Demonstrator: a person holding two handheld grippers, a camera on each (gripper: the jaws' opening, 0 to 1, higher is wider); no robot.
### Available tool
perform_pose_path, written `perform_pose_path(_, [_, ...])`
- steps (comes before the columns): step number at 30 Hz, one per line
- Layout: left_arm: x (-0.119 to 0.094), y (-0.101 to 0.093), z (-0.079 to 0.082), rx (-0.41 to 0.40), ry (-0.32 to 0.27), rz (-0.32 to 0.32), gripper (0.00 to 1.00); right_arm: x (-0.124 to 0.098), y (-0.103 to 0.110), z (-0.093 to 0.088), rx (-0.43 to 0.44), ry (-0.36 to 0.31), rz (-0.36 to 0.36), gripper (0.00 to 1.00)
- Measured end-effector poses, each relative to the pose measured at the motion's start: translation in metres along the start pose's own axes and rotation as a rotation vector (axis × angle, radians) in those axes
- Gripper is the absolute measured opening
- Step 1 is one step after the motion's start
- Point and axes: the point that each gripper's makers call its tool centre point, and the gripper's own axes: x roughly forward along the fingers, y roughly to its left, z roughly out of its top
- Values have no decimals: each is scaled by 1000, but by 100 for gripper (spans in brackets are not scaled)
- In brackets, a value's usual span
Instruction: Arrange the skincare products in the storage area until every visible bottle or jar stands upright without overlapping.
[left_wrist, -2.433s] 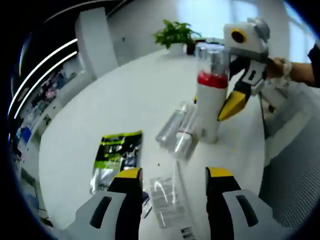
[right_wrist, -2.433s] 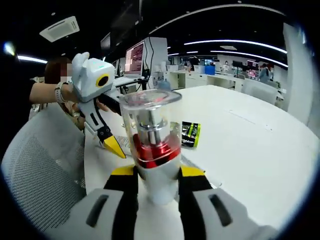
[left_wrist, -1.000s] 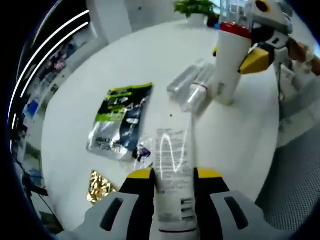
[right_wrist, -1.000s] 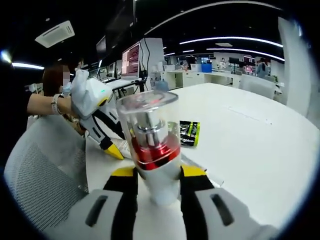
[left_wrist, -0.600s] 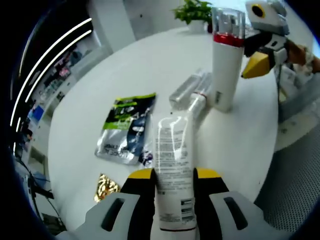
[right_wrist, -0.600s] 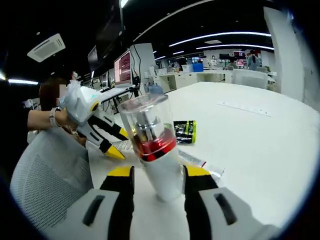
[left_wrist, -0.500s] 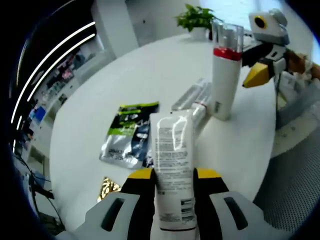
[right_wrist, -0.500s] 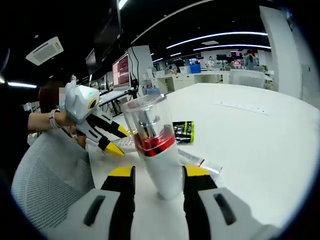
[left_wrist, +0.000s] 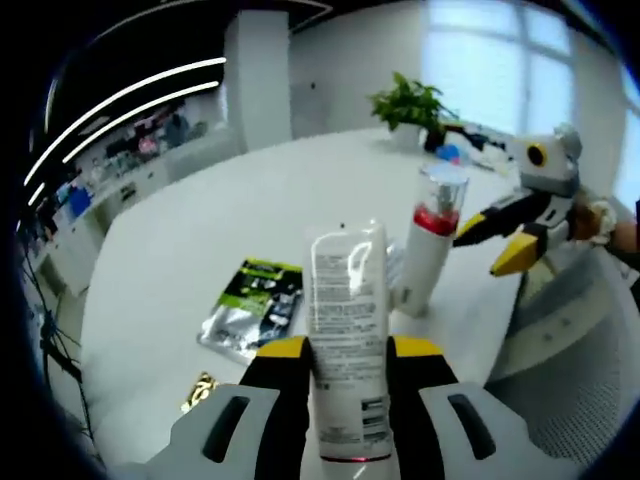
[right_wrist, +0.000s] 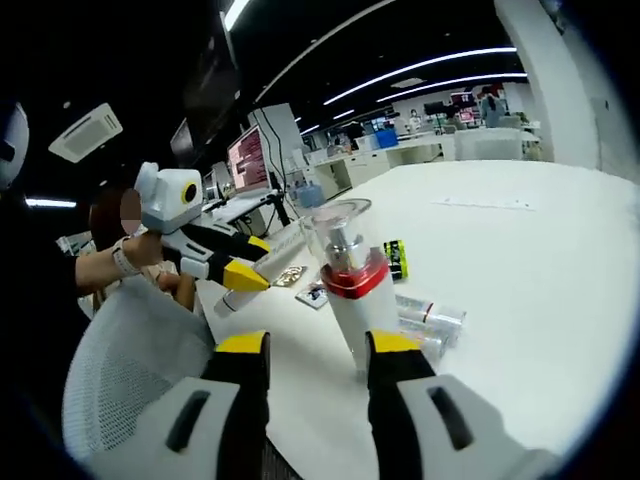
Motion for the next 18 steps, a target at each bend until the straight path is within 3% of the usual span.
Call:
perform_pose_path(3, [-6, -7, 4, 4, -20, -9, 25, -3, 13, 7, -1, -1, 31, 38])
perform_pose_path(5, [-8, -10, 6, 9, -23, -17, 26, -4, 32, 10, 3, 13, 106, 36])
perform_pose_path(9, [-10, -11, 7, -10, -33, -18, 26, 2, 55, 22, 34, -17, 154, 37])
perform_pose_path(15, [-19, -21, 7, 25, -36, -12, 26, 10, 63, 28, 47, -35, 150, 36])
perform_pose_path(18, [-21, -25, 6, 39, -35, -14, 26, 15, 65, 34, 123, -80, 172, 34])
